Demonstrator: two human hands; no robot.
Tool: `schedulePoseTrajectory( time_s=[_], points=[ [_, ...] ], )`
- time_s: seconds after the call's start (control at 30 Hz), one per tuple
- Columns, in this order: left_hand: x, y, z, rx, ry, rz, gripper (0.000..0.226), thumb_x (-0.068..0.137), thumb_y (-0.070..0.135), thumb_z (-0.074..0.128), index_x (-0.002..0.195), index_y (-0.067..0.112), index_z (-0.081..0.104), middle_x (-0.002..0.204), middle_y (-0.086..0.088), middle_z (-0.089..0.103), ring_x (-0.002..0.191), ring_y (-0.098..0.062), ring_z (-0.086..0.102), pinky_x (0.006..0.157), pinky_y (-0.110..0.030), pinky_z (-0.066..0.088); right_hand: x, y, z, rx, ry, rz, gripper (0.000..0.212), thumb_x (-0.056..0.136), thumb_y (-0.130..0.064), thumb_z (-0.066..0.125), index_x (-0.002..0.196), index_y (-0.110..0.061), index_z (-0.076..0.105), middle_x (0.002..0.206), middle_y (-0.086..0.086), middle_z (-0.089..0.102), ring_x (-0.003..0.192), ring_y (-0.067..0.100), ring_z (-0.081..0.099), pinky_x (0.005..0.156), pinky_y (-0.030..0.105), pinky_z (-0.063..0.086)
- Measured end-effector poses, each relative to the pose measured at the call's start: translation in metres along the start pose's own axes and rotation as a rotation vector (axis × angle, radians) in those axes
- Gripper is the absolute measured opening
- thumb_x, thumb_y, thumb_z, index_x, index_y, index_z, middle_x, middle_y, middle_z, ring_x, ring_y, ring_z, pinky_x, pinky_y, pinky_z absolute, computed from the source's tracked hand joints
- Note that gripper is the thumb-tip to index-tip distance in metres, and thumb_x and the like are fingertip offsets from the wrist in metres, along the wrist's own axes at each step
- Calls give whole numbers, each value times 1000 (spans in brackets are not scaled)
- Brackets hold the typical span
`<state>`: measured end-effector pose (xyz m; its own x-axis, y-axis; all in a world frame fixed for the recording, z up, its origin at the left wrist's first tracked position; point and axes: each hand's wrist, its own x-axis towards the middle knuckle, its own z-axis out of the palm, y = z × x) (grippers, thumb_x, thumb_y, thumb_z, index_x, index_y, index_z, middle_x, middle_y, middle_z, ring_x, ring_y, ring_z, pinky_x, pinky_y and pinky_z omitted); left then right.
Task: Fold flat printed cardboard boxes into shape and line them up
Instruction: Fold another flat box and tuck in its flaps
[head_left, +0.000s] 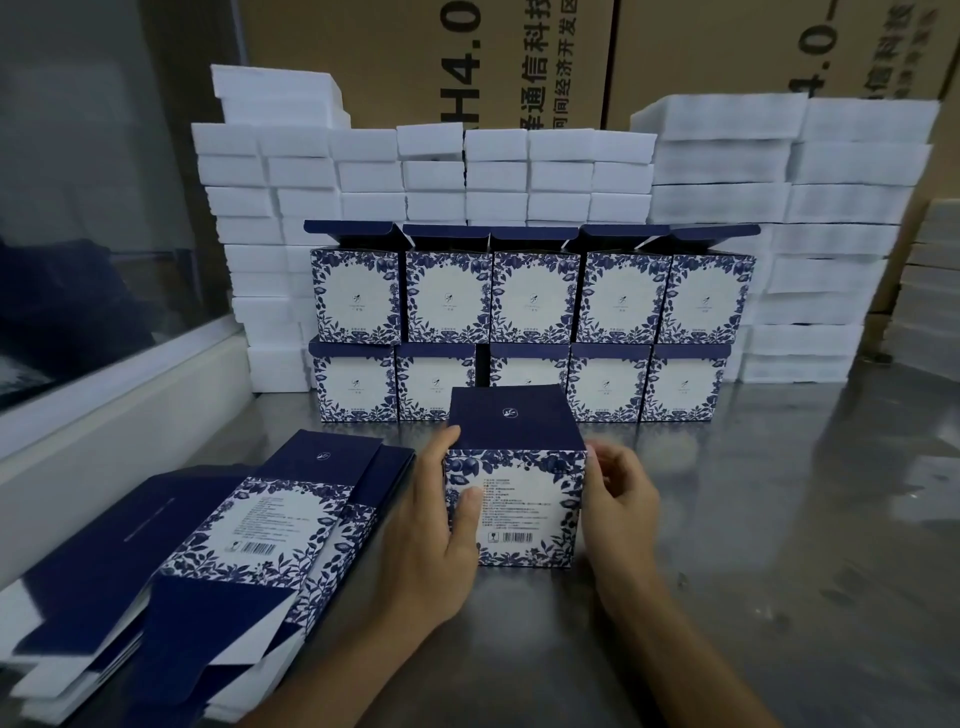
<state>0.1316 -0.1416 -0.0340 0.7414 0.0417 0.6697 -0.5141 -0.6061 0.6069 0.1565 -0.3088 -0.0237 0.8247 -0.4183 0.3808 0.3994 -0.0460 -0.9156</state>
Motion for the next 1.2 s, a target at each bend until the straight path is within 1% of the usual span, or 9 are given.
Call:
schedulePoseTrajectory(
  time_s=[0.1,0.2,0.33,0.5,0.63,0.73,0.97,1.1,1.2],
  points=[
    [2,-3,1,-41,4,-39,46,100,33,41,144,37,28,110,-34,59,93,-46,60,71,-40,47,2,4,-7,62,-162,172,60,80,-53,68,133,-29,55,124,-3,66,113,19,65,96,45,55],
    [2,-3,3,14,114,58,37,104,25,35,138,39,32,136,-10,52,115,-1,52,88,-19,38,2,7,-8,94,-298,189,94,68,-57,74,150,-37,34,129,-3,65,113,9,65,79,17,55],
    [7,-7,4,15,186,51,47,99,17,45,143,32,38,162,3,10,149,-11,13,113,-28,22,3,9,-6,37,-314,149,100,62,-52,80,149,-38,34,120,2,63,111,12,64,83,21,54],
    [4,-6,3,-118,11,92,72,95,61,38,155,35,9,164,15,0,150,-4,3,116,-11,9,-2,2,-3,9,-268,101,43,79,-54,67,110,-24,68,92,-8,74,85,8,67,72,20,54],
    [5,-10,2,-149,54,-35,47,100,36,40,140,53,23,124,24,57,108,20,52,85,0,38,0,-5,-7,89,-191,173,46,106,-35,41,79,-12,69,66,-1,67,59,8,58,58,20,49],
    [7,-11,3,-124,146,-101,61,101,7,42,129,60,31,123,27,45,110,24,46,82,3,36,-5,-4,-1,52,-225,118,15,99,-24,60,97,-10,63,67,-2,63,59,10,55,54,20,47],
    [8,-7,-2,-238,27,-57,71,88,30,52,145,60,22,160,21,16,147,2,13,119,-45,28,-4,-4,-3,-47,-308,65,123,58,-53,86,156,-39,14,150,-12,37,134,6,40,101,21,41],
    [2,-6,3,-253,-11,-24,76,88,62,47,154,38,17,161,16,20,147,-3,18,119,-45,27,-14,2,5,-124,-382,-138,93,69,-55,86,146,-33,38,138,-21,54,125,-5,51,98,12,44],
    [8,-4,-2,-296,118,-120,61,84,65,46,140,58,21,146,28,40,133,5,40,111,-29,38,-13,-2,9,-33,-370,-30,38,82,-44,65,119,-34,63,106,-19,71,98,-3,64,75,9,49]
  ],
)
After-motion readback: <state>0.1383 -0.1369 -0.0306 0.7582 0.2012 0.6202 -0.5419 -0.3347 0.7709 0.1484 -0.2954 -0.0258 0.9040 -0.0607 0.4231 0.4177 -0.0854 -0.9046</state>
